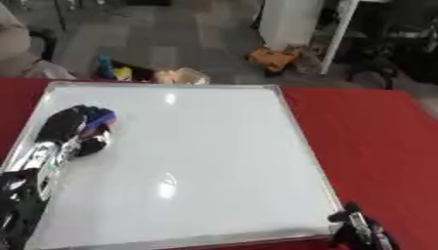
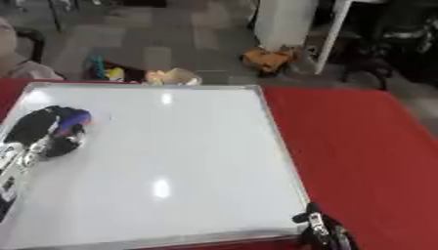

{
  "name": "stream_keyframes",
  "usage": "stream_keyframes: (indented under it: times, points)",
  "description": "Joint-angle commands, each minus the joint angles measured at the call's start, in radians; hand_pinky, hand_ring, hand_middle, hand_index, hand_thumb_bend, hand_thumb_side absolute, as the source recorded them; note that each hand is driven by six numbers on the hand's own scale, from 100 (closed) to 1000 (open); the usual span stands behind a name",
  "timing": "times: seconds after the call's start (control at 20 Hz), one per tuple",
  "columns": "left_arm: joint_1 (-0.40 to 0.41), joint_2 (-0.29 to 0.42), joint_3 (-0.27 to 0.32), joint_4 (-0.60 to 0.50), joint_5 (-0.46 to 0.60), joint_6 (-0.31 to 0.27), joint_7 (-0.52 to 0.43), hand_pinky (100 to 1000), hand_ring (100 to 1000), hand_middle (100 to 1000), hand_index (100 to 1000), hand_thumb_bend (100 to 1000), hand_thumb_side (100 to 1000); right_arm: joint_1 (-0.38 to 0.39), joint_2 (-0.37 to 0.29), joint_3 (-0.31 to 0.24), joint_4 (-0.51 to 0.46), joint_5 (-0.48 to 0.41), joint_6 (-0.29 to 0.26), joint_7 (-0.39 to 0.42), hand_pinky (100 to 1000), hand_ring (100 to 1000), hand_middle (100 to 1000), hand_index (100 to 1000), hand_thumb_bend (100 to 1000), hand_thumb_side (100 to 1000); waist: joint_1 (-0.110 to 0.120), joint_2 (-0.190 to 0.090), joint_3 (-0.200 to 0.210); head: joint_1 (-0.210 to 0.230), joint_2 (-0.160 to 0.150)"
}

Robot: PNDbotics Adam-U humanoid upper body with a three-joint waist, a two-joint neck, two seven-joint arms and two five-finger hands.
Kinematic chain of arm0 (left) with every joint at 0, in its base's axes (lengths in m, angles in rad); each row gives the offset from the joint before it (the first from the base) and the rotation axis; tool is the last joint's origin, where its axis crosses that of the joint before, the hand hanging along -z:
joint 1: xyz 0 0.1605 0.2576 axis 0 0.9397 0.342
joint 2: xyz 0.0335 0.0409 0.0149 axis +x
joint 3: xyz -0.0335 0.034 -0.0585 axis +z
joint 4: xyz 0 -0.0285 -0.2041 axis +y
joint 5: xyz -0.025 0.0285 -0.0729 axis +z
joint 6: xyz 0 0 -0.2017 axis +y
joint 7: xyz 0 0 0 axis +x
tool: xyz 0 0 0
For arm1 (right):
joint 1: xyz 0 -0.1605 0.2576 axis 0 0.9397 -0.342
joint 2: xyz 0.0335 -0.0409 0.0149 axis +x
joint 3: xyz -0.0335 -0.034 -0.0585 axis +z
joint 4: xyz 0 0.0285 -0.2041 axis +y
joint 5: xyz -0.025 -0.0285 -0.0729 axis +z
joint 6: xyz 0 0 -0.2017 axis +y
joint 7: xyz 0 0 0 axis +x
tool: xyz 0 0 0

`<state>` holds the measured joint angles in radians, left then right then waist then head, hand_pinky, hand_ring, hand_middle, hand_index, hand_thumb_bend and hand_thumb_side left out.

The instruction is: Wipe the whiteboard clean with a brush.

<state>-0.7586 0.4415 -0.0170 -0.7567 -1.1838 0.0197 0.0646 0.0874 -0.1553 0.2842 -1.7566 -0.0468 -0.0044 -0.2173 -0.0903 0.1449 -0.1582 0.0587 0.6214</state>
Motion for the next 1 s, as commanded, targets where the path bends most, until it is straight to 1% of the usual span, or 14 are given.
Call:
stream_keyframes:
  times: [0.05,0.25,0.3,0.6,0.65,0.7,1.0]
  points:
    - [0.023,0.007,-0.011,0.046,-0.011,0.005,-0.009,781,801,734,916,100,534,-0.007,-0.013,-0.004,-0.014,0.002,0.001,-0.002,421,354,154,552,100,842,-0.001,-0.001,0.0,-0.004,-0.012]
    - [0.024,-0.01,-0.017,0.05,-0.015,-0.002,-0.013,780,802,734,917,100,546,-0.006,-0.013,-0.004,-0.015,0.002,0.001,-0.003,421,354,154,553,100,841,-0.002,-0.001,-0.002,-0.003,-0.014]
    - [0.024,-0.012,-0.018,0.051,-0.016,-0.003,-0.014,780,803,734,918,100,570,-0.006,-0.013,-0.004,-0.015,0.002,0.001,-0.003,421,354,154,553,100,841,-0.002,-0.001,-0.002,-0.003,-0.014]
    - [0.014,-0.052,-0.035,0.047,-0.027,-0.03,-0.028,779,806,734,922,100,611,-0.008,-0.013,-0.002,-0.016,0.0,0.002,0.0,421,354,154,553,100,841,-0.004,-0.001,-0.002,-0.003,-0.014]
    - [0.009,-0.058,-0.038,0.046,-0.028,-0.033,-0.029,777,807,735,926,100,636,-0.007,-0.013,-0.002,-0.016,0.0,0.002,0.0,421,354,154,553,100,841,-0.004,-0.001,-0.002,-0.002,-0.014]
    - [0.002,-0.064,-0.039,0.047,-0.029,-0.035,-0.031,777,808,735,927,100,642,-0.007,-0.013,-0.001,-0.016,0.001,0.002,0.001,421,354,154,553,100,841,-0.005,-0.001,-0.003,-0.001,-0.015]
    - [-0.042,-0.087,-0.041,0.057,-0.034,-0.035,-0.033,775,811,737,936,100,650,-0.01,-0.01,0.005,-0.018,0.001,0.002,0.007,421,354,154,553,100,842,-0.009,0.007,-0.016,0.002,-0.025]
